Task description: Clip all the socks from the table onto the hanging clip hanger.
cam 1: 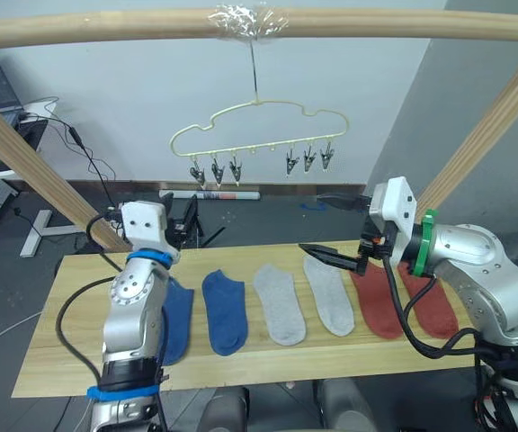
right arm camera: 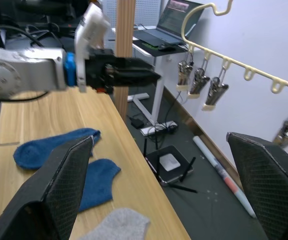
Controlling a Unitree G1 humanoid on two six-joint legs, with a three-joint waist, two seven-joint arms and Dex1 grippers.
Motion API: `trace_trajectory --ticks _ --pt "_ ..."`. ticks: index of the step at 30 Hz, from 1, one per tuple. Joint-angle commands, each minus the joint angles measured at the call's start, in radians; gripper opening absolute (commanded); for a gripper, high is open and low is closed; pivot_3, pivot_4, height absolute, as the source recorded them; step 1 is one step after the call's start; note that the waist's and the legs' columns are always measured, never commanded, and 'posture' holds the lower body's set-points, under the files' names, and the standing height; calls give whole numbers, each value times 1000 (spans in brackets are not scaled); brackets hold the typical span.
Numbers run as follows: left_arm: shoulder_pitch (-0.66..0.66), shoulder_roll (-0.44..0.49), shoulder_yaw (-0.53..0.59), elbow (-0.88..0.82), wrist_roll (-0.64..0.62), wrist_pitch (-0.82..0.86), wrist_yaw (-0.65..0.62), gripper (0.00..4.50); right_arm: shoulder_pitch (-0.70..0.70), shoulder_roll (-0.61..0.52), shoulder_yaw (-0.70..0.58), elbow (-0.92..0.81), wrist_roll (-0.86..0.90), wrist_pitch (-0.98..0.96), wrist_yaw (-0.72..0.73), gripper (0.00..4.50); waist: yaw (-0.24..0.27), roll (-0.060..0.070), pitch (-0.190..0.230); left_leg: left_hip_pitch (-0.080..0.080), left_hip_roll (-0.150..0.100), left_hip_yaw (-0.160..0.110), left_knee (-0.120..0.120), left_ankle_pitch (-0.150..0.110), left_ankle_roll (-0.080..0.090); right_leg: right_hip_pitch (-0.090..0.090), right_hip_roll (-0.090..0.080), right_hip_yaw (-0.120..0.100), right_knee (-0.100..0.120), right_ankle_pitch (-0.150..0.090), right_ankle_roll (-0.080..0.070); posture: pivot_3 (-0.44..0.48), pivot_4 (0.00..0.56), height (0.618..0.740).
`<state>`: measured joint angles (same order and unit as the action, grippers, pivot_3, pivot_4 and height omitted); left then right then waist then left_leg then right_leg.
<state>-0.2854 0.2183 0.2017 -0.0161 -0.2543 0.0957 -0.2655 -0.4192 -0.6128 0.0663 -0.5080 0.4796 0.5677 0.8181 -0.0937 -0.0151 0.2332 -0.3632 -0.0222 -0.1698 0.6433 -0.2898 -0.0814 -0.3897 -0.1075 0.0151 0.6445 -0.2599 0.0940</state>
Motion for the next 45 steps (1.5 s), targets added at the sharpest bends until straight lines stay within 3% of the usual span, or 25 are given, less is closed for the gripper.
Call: trace_trajectory --ticks 1,16,26,44,45 --pt "-30 1 -5 19 6 -43 -6 2468 -20 3 6 -53 30 20 -4 4500 -4 -1 11 -1 -1 1 1 0 0 0 -1 1 0 0 0 -253 286 740" --pt "-184 -11 9 161 18 -161 22 2468 -95 30 16 -64 73 69 -19 4500 -22 -5 51 -2 0 2 2 -2 3 -2 -1 1 1 1 1 -266 313 740" --pt "-198 -20 9 143 22 -191 74 2468 -124 57 4 -22 76 64 -16 4500 -24 -6 55 -19 0 3 4 1 -1 -20 -1 1 3 3 1 -265 313 740" --pt "-220 -27 1 115 12 -184 82 2468 -133 68 4 -2 65 41 -8 4500 -24 -6 55 -19 0 3 4 1 -1 -20 -1 1 2 3 1 -263 306 740" --pt "-220 -28 1 117 12 -184 83 2296 -133 67 4 -2 65 41 -8 4500 -24 -6 55 -19 0 3 4 1 -1 -20 -1 1 2 3 1 -263 306 740"
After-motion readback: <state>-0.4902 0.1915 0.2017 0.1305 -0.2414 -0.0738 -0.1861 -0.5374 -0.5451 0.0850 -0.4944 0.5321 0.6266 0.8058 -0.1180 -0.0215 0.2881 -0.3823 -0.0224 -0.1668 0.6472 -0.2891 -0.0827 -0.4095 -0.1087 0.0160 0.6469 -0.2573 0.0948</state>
